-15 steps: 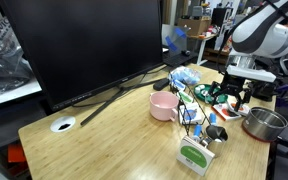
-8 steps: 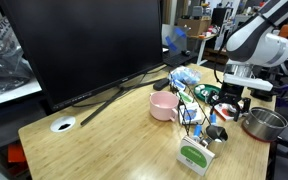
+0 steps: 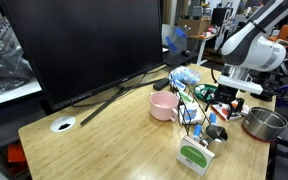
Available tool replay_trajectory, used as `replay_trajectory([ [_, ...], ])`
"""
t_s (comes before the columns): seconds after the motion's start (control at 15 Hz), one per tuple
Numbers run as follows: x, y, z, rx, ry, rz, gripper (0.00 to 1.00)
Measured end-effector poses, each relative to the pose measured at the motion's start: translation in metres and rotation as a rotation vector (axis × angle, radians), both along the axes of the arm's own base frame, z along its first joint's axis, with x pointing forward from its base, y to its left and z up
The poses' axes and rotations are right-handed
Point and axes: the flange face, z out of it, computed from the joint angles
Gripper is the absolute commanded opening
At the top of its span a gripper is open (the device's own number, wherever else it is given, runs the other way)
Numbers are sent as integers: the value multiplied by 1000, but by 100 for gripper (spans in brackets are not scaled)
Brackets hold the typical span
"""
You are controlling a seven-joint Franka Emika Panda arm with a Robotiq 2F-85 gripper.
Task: Place blue spoon into the silver cup
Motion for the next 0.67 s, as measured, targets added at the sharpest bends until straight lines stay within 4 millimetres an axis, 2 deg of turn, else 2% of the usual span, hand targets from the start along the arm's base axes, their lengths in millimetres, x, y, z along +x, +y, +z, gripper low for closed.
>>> replay_trajectory([
  [0.67,22,-5,-14,-18,-6,-1,100],
])
